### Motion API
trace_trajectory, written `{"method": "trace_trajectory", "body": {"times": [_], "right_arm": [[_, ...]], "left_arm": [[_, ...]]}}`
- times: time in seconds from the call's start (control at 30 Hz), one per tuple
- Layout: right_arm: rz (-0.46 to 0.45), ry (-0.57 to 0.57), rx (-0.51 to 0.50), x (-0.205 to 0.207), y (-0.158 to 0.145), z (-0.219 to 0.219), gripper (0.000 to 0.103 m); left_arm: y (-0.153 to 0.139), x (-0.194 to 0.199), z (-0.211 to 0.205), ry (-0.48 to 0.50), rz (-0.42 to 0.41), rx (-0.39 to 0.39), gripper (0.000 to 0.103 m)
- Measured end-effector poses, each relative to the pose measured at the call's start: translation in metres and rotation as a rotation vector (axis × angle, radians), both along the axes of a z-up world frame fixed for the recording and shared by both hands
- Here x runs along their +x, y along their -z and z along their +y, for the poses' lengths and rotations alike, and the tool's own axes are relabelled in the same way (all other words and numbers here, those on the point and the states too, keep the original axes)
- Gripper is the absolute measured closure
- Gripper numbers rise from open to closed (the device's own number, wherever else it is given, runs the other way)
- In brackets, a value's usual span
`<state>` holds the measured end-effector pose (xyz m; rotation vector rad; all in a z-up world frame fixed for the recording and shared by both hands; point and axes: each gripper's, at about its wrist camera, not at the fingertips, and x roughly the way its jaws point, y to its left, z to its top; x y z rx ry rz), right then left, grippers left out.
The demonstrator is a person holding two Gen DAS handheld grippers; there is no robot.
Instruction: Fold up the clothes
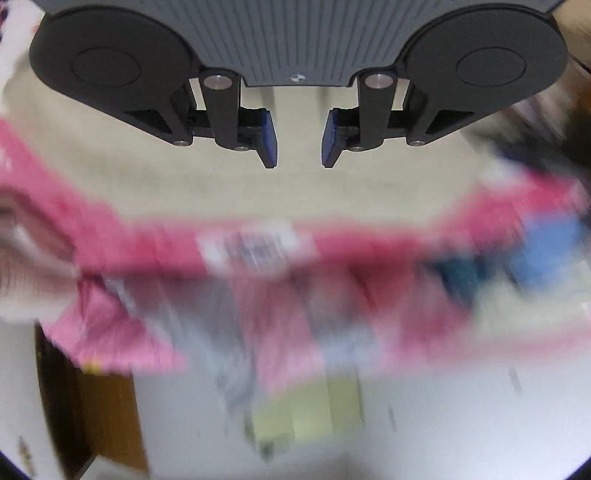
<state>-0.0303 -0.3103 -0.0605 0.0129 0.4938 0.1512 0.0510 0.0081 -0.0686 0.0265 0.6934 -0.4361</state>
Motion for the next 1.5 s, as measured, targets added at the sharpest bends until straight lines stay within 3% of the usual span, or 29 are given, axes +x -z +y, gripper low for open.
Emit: {"method": "trace_trajectory", "body": {"times": [0.03,0.07,0.13,0.23,0.47,0.53,0.57,0.6,0.7,0.77,1.1,1.13,1.23,1.37,1.47,1.5], "right_arm": [[0.000,0.001,-0.003,0.004,0.024,-0.006,0.077],[-0.049,-0.006,0.056,-0.001,0.031,-0.014,0.078],[-0.012,0.006,0.126,0.004,0.022,-0.021,0.079],[-0.042,0.001,0.058,-0.001,0.024,-0.014,0.079],[-0.070,0.007,0.090,-0.008,0.031,-0.021,0.079],[-0.072,0.010,0.086,-0.007,0.031,-0.021,0.079],[-0.075,0.011,0.085,-0.008,0.031,-0.021,0.079],[-0.078,0.011,0.084,-0.008,0.031,-0.021,0.079],[-0.087,0.008,0.080,-0.009,0.033,-0.021,0.079],[-0.086,0.008,0.074,-0.009,0.032,-0.020,0.079],[-0.021,0.177,-0.034,0.001,0.023,-0.047,0.078],[-0.065,0.167,-0.021,-0.003,0.029,-0.051,0.078],[-0.007,0.188,-0.058,0.003,0.005,-0.044,0.079],[-0.116,0.285,0.030,-0.003,-0.024,-0.057,0.079],[0.020,0.375,-0.018,0.026,0.017,-0.079,0.079],[-0.051,0.368,0.041,0.023,0.033,-0.088,0.079]], "left_arm": [[-0.002,-0.001,0.001,-0.008,-0.006,0.005,0.000],[-0.005,-0.002,0.003,-0.025,-0.019,0.015,0.000],[-0.012,-0.006,0.006,-0.057,-0.045,0.034,0.000],[-0.032,-0.014,0.007,-0.061,-0.139,0.020,0.000],[-0.053,-0.021,-0.062,0.204,-0.247,-0.014,0.005],[-0.043,-0.021,-0.090,0.286,-0.250,-0.013,0.013],[-0.038,-0.022,-0.103,0.327,-0.252,-0.012,0.034],[-0.031,-0.021,-0.113,0.350,-0.241,-0.010,0.045],[0.001,-0.014,-0.130,0.354,-0.163,-0.003,0.046],[0.011,-0.018,-0.132,0.357,-0.190,-0.008,0.046],[0.011,-0.017,-0.131,0.342,-0.172,-0.031,0.043],[0.011,-0.016,-0.131,0.341,-0.171,-0.034,0.043],[0.009,-0.015,-0.130,0.342,-0.166,-0.039,0.043],[0.010,-0.014,-0.127,0.342,-0.160,-0.057,0.043],[0.010,-0.013,-0.126,0.340,-0.158,-0.071,0.042],[0.009,-0.013,-0.124,0.338,-0.154,-0.083,0.042]]}}
